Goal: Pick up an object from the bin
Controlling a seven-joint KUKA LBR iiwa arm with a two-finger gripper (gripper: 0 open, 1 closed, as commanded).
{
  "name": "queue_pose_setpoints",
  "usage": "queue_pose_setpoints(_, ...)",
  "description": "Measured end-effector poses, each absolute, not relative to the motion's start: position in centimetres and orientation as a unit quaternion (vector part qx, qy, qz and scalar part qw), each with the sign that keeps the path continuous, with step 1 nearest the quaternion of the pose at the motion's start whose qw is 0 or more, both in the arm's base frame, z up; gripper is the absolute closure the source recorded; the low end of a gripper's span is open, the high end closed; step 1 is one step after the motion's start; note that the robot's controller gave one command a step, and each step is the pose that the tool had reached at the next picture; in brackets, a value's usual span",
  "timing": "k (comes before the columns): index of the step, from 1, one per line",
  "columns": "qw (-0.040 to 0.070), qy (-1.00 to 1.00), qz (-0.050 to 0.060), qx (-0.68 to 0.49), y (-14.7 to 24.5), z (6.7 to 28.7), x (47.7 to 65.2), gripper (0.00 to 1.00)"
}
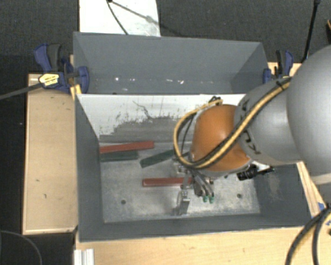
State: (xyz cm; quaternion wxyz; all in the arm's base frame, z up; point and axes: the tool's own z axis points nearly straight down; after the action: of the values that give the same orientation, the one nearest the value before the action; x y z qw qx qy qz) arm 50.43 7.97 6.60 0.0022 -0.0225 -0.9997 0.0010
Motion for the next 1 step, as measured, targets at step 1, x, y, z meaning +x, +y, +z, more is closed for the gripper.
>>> queue_pose_setpoints(1,0.001,-1.0,0.0,-0.026,8.0,6.62,50.44,0.0)
